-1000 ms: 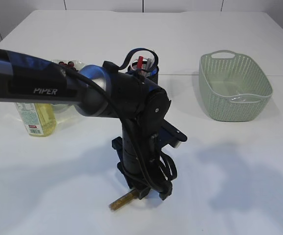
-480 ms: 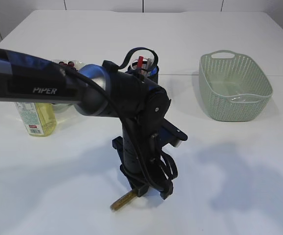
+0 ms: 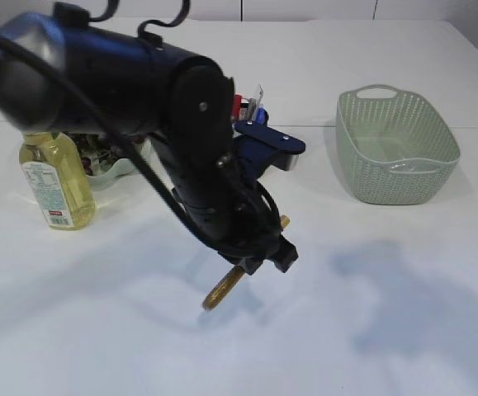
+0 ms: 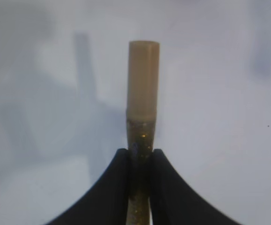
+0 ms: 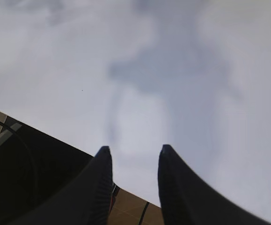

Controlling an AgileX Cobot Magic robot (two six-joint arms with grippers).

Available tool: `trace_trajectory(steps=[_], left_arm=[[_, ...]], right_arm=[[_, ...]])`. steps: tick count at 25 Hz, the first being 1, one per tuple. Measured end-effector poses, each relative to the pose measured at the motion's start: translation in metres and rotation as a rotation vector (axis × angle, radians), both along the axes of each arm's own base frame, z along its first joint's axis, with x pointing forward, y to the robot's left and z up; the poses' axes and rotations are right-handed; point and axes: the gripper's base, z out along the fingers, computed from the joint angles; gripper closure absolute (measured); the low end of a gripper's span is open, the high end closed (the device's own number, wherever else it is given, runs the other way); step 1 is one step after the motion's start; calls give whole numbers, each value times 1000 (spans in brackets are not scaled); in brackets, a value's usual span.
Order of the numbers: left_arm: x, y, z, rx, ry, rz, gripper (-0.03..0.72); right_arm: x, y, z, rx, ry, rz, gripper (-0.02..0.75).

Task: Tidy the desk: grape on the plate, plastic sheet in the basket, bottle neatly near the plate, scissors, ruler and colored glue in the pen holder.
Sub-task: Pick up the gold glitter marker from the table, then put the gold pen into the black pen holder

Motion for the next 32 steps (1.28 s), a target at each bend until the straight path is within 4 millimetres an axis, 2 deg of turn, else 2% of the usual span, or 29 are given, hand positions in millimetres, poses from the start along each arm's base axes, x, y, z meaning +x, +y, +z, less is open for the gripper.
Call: trace_trajectory(steps=[7, 11, 14, 18, 22, 26, 28, 32], left_arm=[[-29, 38, 8, -233, -215, 58, 605], [-33, 55, 15, -375, -354, 118, 605], [-29, 59, 19, -461, -454, 146, 605], [-12, 65, 33, -587, -621, 197, 605], [9, 80, 50, -677, -772, 268, 605], [40, 84, 67, -721, -866, 324, 605], [57, 81, 70, -731, -890, 336, 605], [88, 71, 61, -737, -913, 355, 605]], right_arm=[[0, 0, 0, 0, 0, 0, 459], [0, 0, 0, 0, 0, 0, 459], [0, 0, 0, 0, 0, 0, 459], [0, 0, 0, 0, 0, 0, 459], [0, 0, 0, 0, 0, 0, 459], [0, 0, 0, 0, 0, 0, 459], [0, 0, 0, 0, 0, 0, 459], [0, 0, 0, -2, -1, 0, 459]])
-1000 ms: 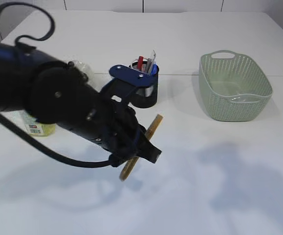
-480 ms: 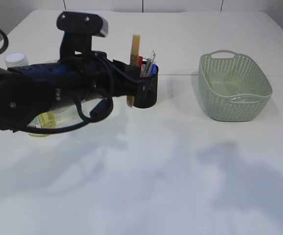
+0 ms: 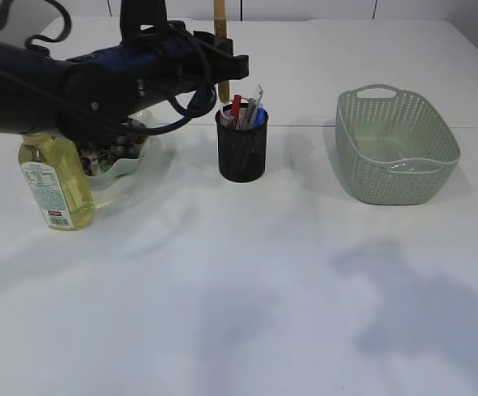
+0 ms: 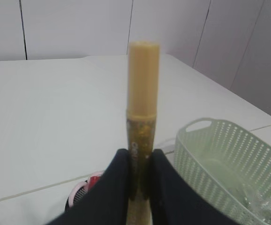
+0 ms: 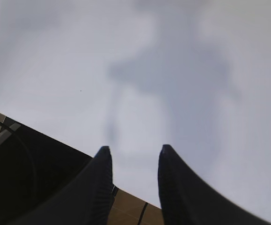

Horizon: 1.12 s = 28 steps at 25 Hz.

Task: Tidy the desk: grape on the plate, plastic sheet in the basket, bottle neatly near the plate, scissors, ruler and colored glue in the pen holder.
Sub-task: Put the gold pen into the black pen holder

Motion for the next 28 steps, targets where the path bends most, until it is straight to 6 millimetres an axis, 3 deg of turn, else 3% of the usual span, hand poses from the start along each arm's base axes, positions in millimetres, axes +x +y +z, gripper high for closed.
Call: trace_trajectory(steps=[5, 11, 28], left_arm=[[32, -17, -28, 7, 11, 6, 605], [53, -27, -49, 12, 18, 12, 605], [65, -18, -49, 54, -33, 5, 603]], right_arm=[[0, 0, 0, -3, -1, 4, 459], [1, -2, 0, -24, -10, 6, 459], [1, -3, 0, -36, -14, 9, 459]])
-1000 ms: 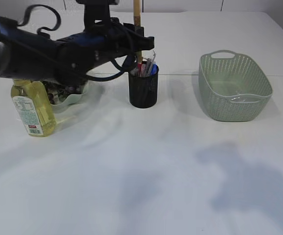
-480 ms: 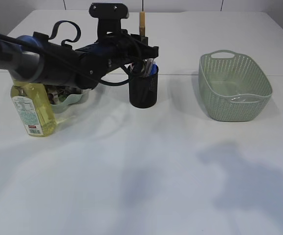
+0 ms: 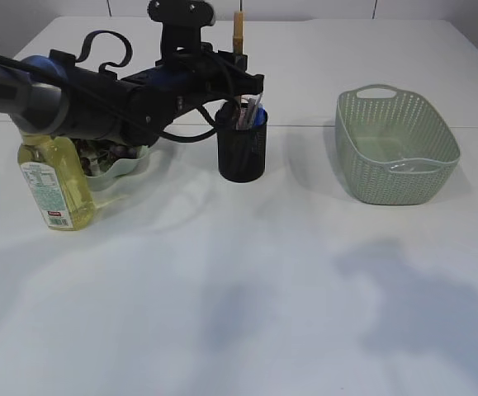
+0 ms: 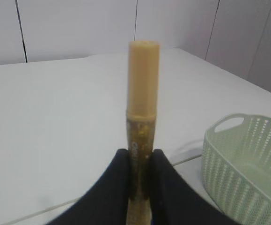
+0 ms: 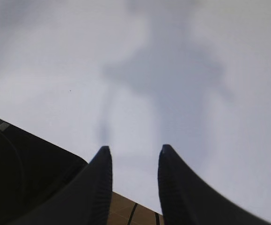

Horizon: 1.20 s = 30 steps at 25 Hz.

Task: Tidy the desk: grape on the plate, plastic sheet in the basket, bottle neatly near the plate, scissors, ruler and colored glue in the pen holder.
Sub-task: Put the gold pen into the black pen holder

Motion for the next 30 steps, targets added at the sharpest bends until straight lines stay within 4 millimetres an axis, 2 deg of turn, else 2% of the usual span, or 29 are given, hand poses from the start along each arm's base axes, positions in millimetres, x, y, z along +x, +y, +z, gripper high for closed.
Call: trace_trajectory(steps=[3, 9, 12, 24, 27, 30], left_arm=[[1, -1, -1, -8, -18, 0, 601], [5, -1, -27, 12, 10, 2, 598], [8, -3, -34, 12, 11, 3, 596], [12, -4, -39, 7, 0, 5, 583], [12, -5, -40, 10, 3, 4, 561], [12, -5, -41, 25, 15, -3, 498]], right_arm=[[0, 0, 0, 0, 0, 0, 459], [0, 0, 0, 0, 0, 0, 459], [0, 0, 0, 0, 0, 0, 459], [0, -1, 0, -9, -4, 0, 460], [0, -1, 0, -9, -4, 0, 460], [0, -1, 0, -9, -4, 0, 459]])
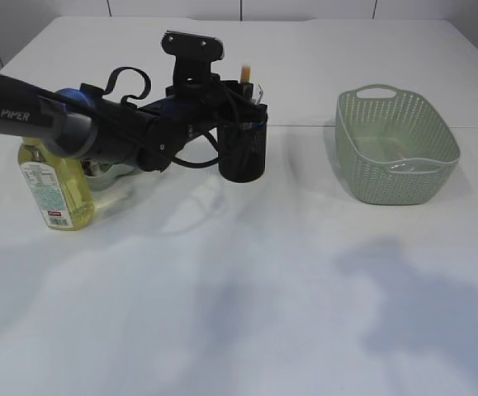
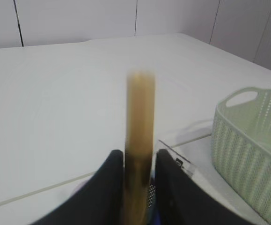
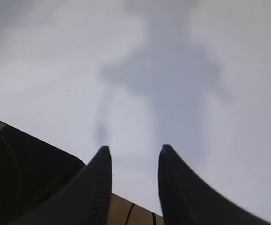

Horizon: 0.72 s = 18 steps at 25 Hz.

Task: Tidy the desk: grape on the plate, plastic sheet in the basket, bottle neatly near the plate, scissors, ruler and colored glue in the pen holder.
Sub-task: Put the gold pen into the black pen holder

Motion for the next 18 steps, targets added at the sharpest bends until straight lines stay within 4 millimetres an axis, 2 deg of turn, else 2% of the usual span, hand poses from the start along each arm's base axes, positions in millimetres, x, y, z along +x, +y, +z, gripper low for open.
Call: trace_trajectory(steps=[5, 11, 15, 18], left_arm=[[-1, 0, -3, 25, 27, -8, 339], [-2, 0, -5, 48, 68, -11, 312], [-5, 2, 13, 67, 99, -15, 311], [-11, 4, 41, 84, 99, -25, 310]], right_arm=[[0, 0, 0, -1, -1, 0, 459], [0, 0, 0, -1, -1, 0, 459], [0, 0, 0, -1, -1, 0, 459], [0, 0, 0, -1, -1, 0, 459]])
